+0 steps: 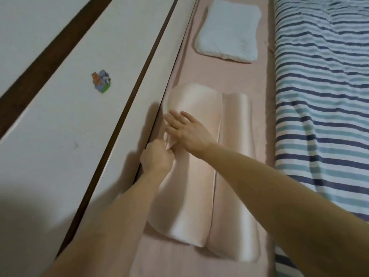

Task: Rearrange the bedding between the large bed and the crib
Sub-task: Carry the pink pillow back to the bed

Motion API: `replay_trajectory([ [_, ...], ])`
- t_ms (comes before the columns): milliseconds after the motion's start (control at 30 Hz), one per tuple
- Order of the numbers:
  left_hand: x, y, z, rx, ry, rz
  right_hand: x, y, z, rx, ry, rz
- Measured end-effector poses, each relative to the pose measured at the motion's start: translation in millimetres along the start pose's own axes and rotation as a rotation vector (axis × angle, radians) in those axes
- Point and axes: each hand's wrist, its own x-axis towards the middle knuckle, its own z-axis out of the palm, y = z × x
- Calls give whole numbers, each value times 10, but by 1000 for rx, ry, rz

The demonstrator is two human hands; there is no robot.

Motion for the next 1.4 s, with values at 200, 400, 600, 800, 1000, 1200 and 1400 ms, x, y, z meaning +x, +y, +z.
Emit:
replay_trajectory([
  [200,127,-198,193,-107,-23,-81,-142,-289,405,359,-26,370],
  [400,6,-135,434,93,-73,112,-921,94,568,422,138,1000],
  [600,-265,384,882,272,-317,468,-1390,359,738,1339,33,1513],
  [800,-405,547,1206,324,-290,525,-1446,439,910,1348,264,1463],
  [1000,-435,960,1219,222,-252,602,-1784,521,861,1048,690,1349],
  [1200,-451,852,1478,513,-250,637,-1910,661,1239,988,276,1366],
  [1400,-187,431,1410,601,-87,541,-1641,545,1316,1014,329,1180],
])
